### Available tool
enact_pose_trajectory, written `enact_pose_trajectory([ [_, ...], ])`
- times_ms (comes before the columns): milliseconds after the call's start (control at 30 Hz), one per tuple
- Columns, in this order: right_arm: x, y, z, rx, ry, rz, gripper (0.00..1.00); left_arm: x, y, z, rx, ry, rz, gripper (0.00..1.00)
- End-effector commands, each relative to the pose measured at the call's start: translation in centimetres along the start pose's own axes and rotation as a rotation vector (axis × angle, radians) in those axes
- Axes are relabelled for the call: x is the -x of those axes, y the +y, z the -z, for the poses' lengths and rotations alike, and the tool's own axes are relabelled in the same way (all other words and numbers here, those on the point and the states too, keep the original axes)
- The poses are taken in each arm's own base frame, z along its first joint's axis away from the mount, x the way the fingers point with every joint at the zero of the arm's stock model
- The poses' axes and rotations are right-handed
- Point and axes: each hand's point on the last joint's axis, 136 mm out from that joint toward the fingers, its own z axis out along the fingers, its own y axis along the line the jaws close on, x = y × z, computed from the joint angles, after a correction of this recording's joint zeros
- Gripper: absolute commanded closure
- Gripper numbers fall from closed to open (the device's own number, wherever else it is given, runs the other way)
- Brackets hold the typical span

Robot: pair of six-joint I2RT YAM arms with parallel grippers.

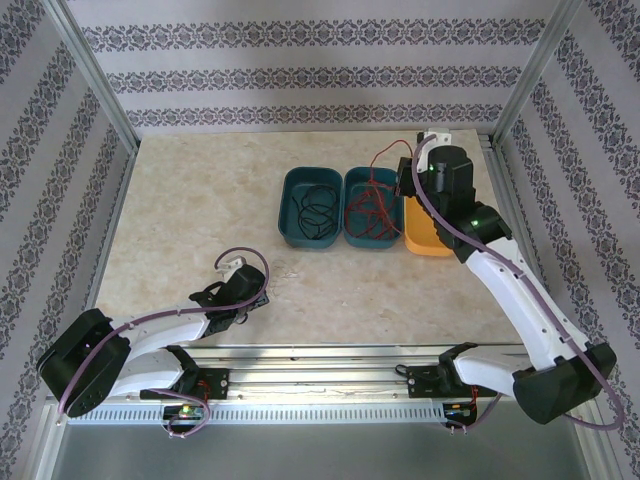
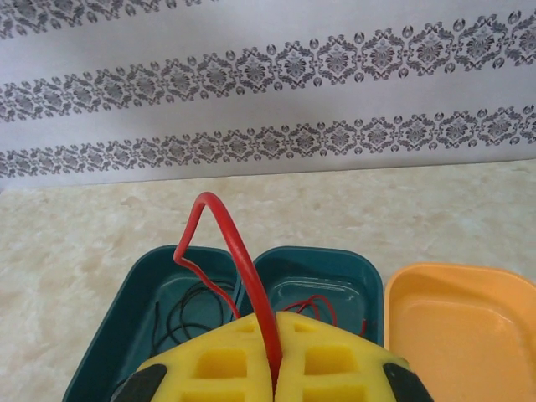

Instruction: Untangle the cables

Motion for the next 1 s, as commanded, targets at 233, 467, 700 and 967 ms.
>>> enact_pose_trajectory([
  [233,-2.4,-1.1,-3.0,0.004,0.065,-0.035,1.0,0.6,0.1,0.2,-0.006,-0.019,0.023,1.0],
  [467,-4.6,-0.5,-4.0,0.042,0.153,-0.054,1.0,0.7,0.2,0.3,-0.005,-0.022,0.024,1.0],
  [700,-6.4,0.8,-4.9,0.108,0.223,-0.129,1.0,0.8,0.2,0.2,-0.005,-0.022,0.026,1.0],
  [967,-8.6,1.3,-5.9,0.12,0.313,-0.198,1.0,0.7,0.1,0.2,-0.011,-0.018,0.026,1.0],
])
